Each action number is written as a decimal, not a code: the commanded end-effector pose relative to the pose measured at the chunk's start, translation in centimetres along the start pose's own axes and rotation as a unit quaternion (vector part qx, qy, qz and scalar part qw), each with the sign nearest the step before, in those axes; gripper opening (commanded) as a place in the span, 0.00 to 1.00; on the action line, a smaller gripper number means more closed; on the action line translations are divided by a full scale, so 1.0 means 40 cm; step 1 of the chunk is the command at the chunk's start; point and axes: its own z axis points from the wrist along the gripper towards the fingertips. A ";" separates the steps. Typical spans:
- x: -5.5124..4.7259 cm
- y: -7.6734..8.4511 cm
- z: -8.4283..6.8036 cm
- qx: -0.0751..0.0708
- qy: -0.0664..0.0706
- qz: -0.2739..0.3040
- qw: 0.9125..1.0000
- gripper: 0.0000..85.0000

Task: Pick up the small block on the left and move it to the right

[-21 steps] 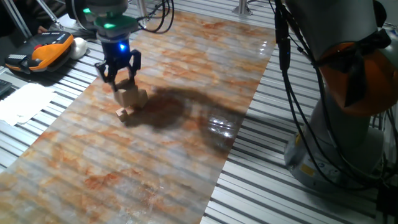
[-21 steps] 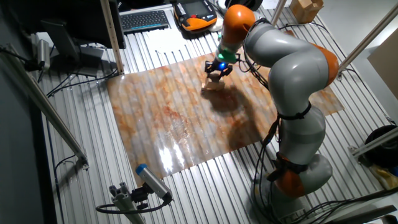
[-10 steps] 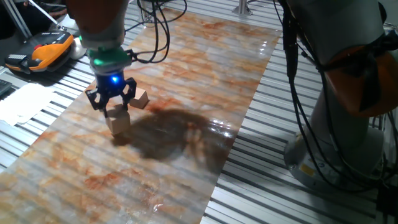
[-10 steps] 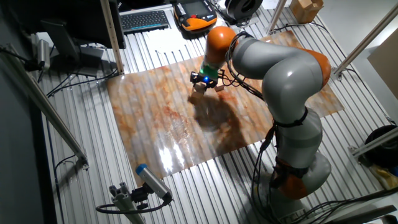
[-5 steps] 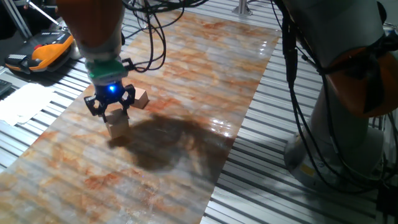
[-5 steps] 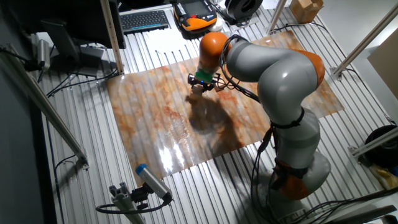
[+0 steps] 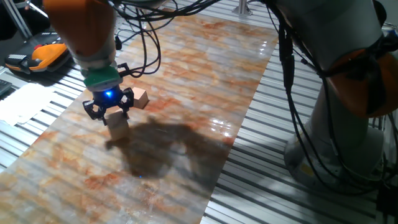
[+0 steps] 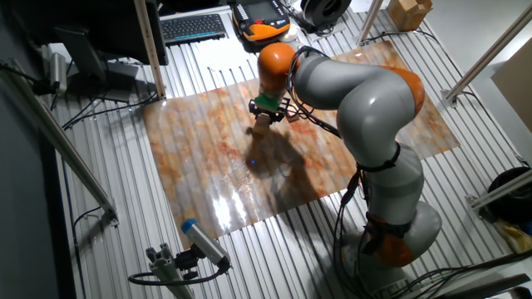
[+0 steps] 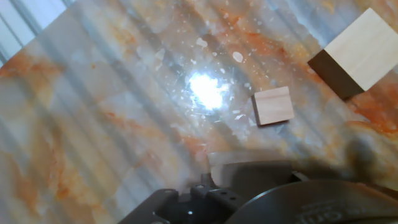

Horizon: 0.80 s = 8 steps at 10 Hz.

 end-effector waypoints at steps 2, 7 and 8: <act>0.001 -0.001 -0.001 0.021 0.010 -0.015 1.000 0.40; 0.003 -0.001 0.003 0.028 0.013 -0.006 1.000 0.60; 0.004 0.000 0.004 0.029 0.013 -0.006 0.999 0.60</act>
